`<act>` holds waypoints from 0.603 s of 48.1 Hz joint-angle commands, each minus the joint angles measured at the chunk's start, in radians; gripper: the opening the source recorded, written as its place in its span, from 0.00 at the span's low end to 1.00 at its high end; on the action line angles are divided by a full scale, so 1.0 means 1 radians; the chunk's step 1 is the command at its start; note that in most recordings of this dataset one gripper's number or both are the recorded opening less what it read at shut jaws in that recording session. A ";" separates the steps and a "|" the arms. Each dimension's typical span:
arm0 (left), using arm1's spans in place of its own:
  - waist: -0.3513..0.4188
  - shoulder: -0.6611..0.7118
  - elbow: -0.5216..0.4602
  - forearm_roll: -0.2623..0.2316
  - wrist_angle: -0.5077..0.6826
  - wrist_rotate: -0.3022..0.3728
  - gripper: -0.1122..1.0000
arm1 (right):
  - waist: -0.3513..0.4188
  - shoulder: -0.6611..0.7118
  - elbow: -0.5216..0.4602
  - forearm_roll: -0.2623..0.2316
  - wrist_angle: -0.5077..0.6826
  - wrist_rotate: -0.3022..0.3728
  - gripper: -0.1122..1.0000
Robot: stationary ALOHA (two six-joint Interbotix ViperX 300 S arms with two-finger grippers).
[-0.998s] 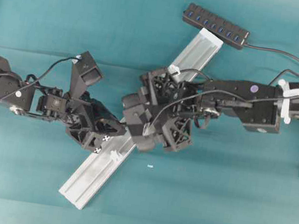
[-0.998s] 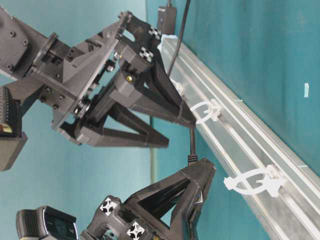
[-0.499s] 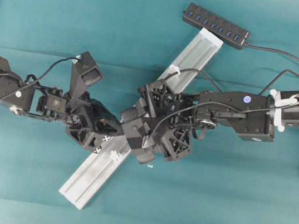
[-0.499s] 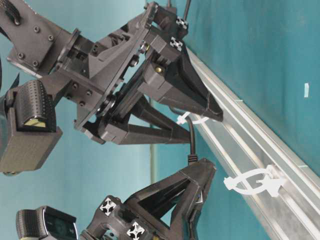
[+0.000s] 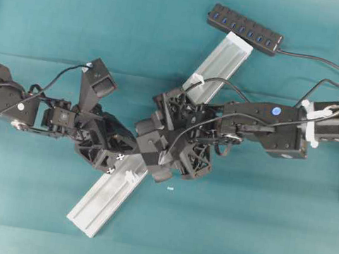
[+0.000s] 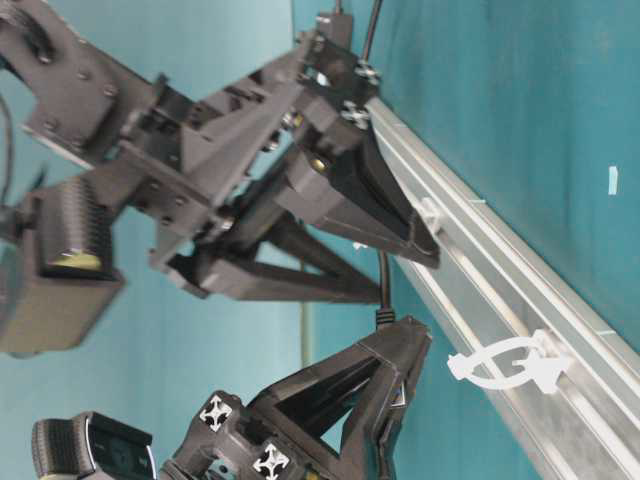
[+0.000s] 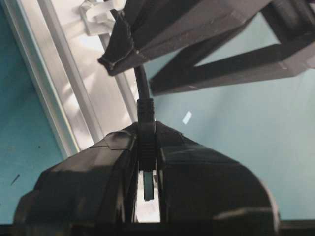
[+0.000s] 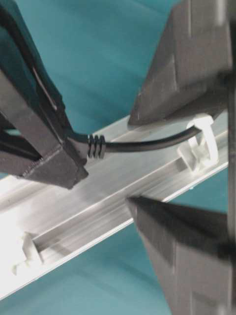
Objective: Pass the USB cable through three rings with both arms.
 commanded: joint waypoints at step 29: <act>-0.005 -0.018 -0.011 0.003 -0.008 0.002 0.17 | -0.020 0.011 -0.032 0.000 -0.002 0.011 0.17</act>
